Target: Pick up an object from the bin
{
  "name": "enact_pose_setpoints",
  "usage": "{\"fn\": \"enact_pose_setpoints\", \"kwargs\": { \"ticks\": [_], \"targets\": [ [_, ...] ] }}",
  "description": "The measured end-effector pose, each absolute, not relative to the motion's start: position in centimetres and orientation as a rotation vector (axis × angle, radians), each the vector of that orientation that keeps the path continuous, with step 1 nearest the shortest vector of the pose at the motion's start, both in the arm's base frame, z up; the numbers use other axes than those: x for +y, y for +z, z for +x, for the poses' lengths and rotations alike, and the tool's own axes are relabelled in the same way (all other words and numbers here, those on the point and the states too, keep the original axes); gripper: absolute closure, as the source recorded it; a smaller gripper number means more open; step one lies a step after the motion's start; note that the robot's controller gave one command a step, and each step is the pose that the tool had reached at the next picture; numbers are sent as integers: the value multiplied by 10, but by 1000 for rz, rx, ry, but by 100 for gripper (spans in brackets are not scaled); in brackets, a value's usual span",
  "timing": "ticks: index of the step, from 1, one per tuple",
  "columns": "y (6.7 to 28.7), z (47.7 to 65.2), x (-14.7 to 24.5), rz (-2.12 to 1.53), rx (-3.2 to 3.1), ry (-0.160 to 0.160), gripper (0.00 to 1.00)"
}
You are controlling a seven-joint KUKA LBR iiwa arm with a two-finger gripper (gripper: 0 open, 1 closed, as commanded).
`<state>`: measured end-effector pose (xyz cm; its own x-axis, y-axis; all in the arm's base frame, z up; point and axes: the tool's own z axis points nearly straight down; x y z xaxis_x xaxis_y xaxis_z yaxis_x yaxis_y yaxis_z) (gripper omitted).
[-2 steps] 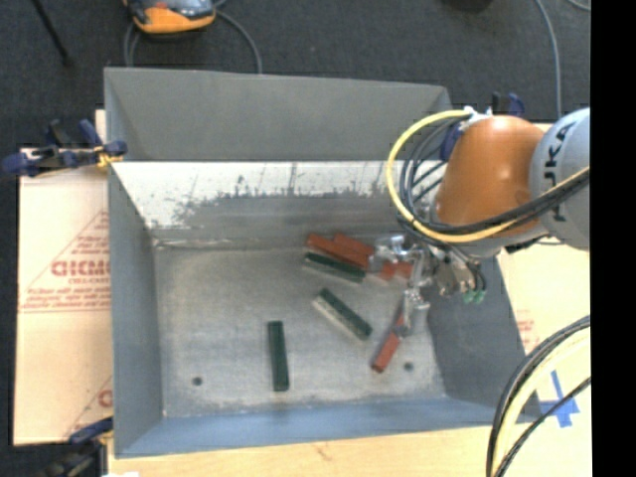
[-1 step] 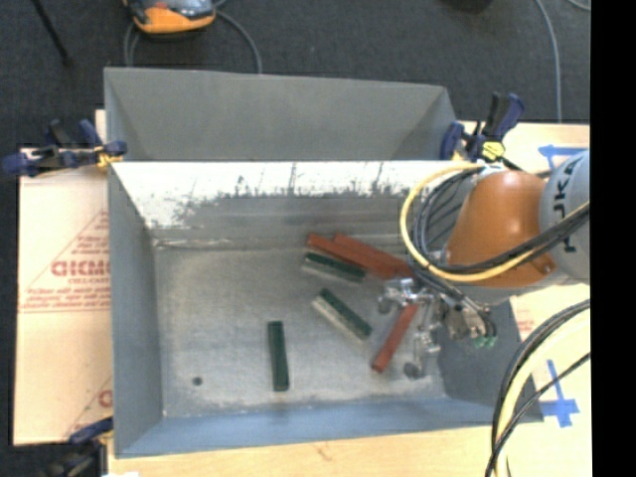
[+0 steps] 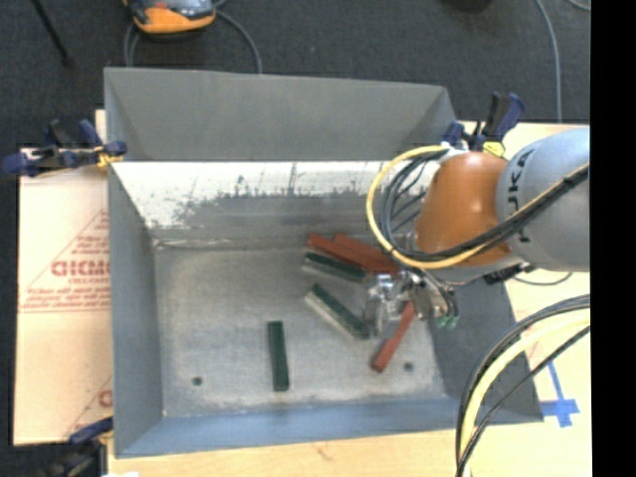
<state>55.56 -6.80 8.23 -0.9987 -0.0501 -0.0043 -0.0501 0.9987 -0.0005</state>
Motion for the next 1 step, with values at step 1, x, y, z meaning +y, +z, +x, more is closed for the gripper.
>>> {"fn": "enact_pose_setpoints", "kwargs": {
  "ticks": [1],
  "targets": [
    [82, 556, -69, -82, 3136, -3, 0]
  ]
}}
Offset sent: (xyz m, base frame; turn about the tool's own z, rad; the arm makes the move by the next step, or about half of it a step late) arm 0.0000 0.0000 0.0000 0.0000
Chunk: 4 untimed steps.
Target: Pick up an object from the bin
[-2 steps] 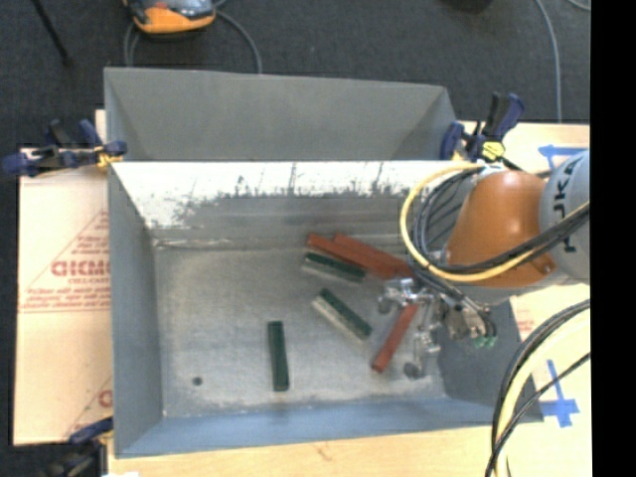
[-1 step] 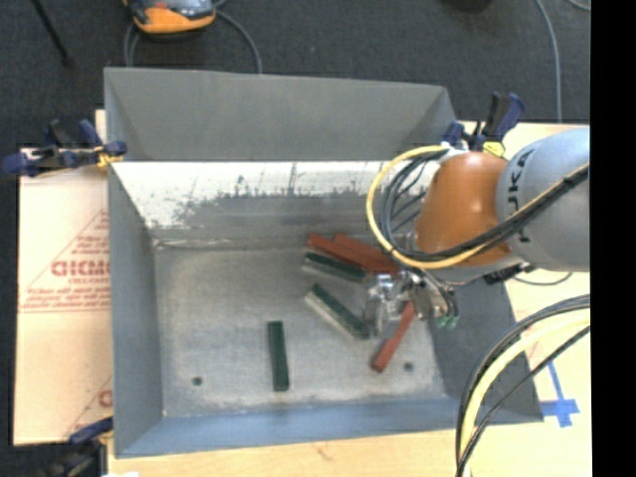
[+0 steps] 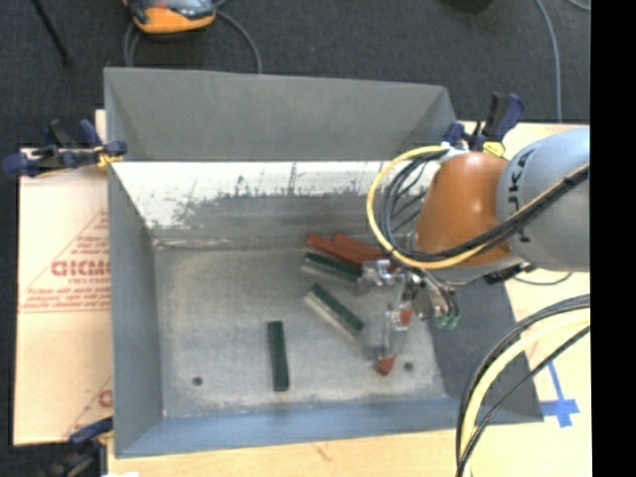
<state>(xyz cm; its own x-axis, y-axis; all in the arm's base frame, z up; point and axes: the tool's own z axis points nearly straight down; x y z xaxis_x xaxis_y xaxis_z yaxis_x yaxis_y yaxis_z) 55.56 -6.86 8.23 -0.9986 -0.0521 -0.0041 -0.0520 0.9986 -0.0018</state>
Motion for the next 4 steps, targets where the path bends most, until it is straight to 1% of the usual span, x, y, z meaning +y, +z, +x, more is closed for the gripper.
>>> {"fn": "enact_pose_setpoints", "kwargs": {
  "ticks": [1, 2, 3, 4],
  "targets": [
    [82, 556, -69, -83, 3136, -3, 0],
    [74, 598, -16, 68, 3137, 1, 100],
    [74, 598, -16, 67, 3137, 0, 100],
    [213, 608, -21, 85, 3133, 1, 100]
  ]
}}
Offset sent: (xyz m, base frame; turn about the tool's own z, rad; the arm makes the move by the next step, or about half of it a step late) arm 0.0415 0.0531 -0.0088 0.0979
